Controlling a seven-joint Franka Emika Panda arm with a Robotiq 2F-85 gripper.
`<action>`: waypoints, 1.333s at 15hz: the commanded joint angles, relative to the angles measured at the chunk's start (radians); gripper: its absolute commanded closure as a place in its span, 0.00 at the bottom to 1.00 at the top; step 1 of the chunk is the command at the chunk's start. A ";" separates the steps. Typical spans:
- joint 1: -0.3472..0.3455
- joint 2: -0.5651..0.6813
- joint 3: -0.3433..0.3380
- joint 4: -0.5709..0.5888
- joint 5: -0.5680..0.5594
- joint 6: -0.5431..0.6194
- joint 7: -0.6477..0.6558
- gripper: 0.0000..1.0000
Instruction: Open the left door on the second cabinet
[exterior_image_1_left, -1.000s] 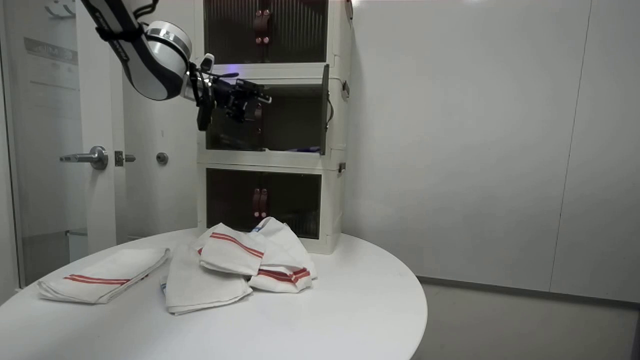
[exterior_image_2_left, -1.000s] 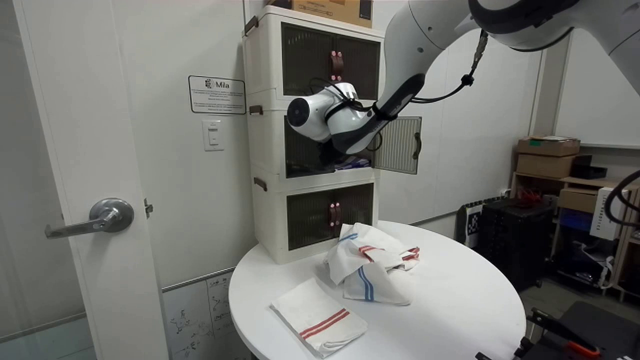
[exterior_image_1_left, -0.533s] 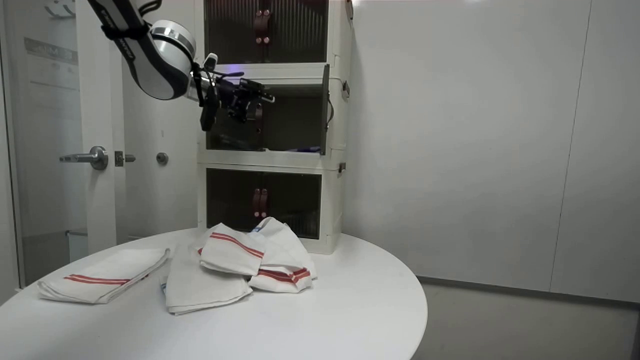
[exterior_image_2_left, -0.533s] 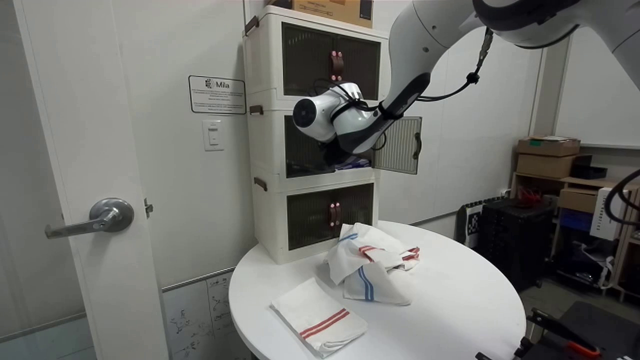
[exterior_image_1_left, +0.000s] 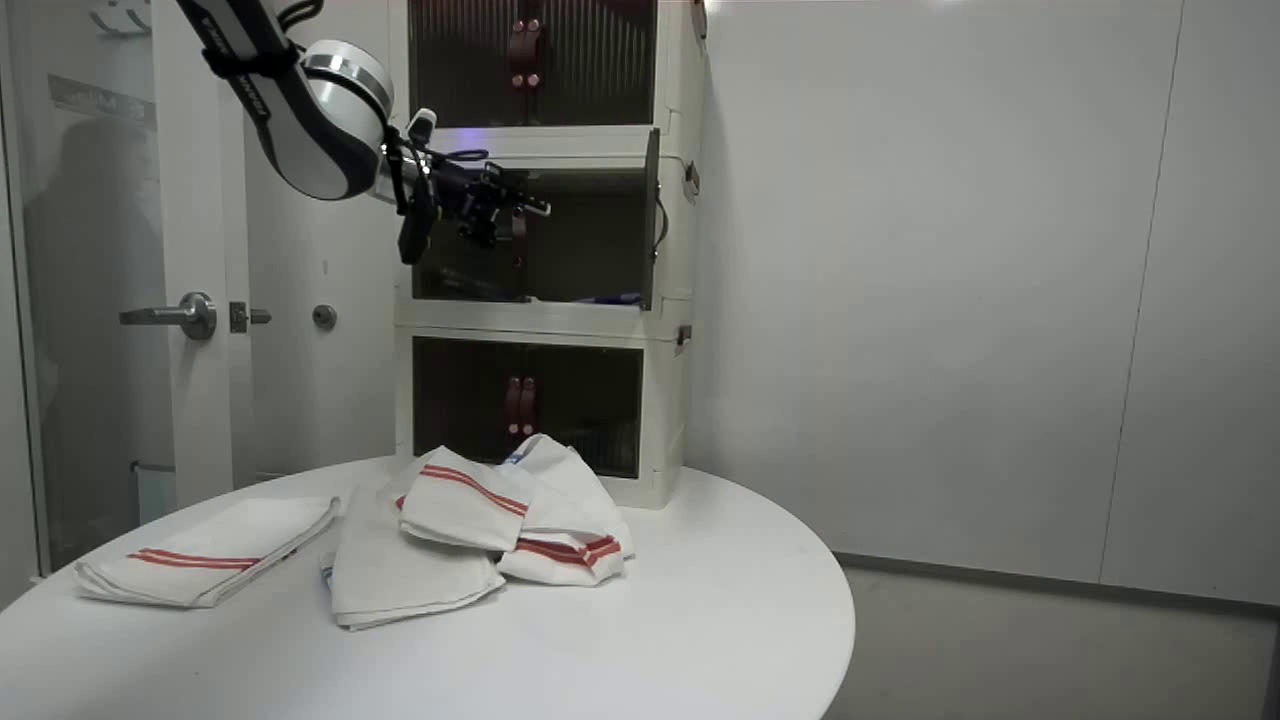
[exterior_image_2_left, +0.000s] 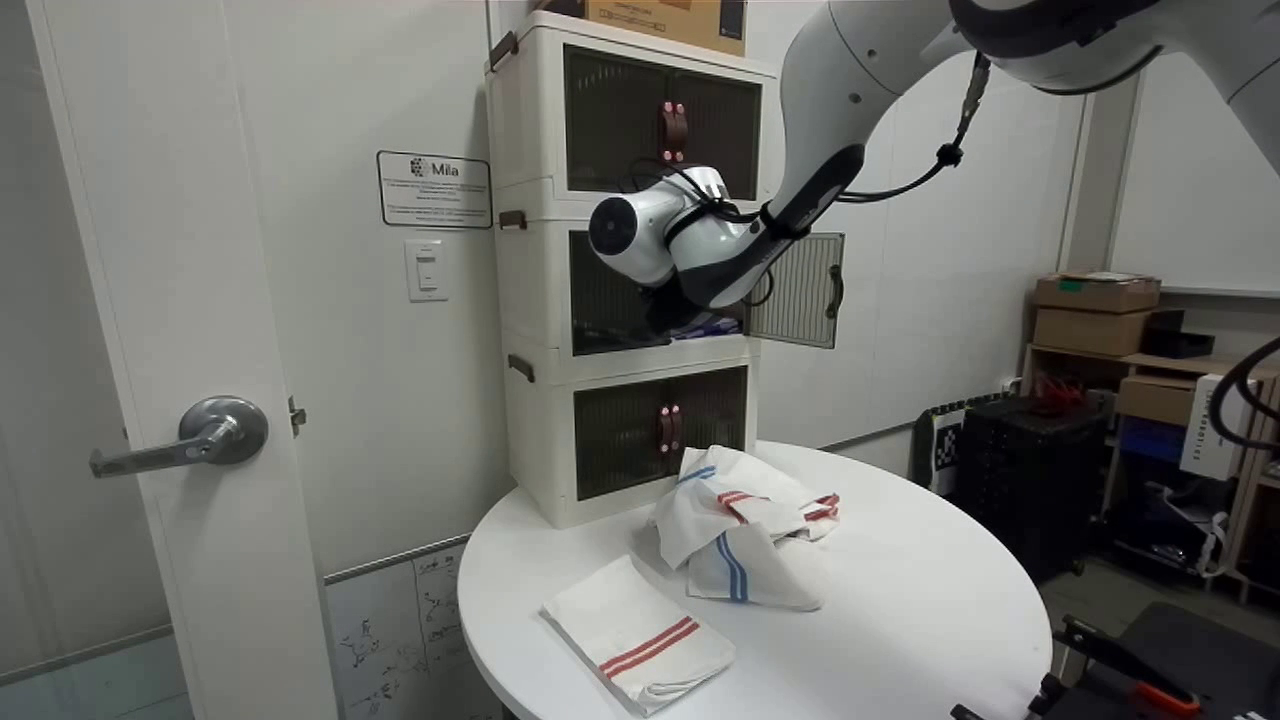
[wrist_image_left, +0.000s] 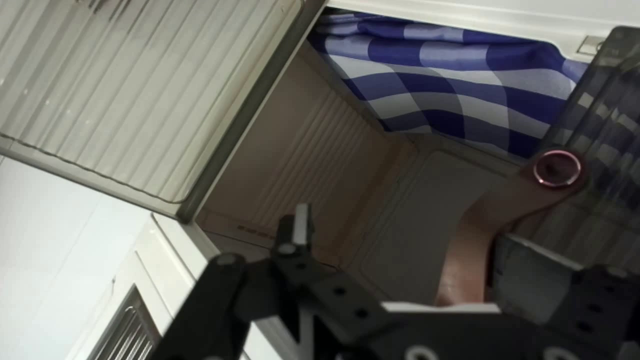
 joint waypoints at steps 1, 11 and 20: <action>-0.030 -0.016 -0.006 -0.023 -0.011 0.013 0.034 0.55; -0.030 -0.032 0.003 -0.041 -0.007 0.079 0.042 0.93; -0.037 -0.104 0.030 -0.131 0.054 0.166 0.020 0.93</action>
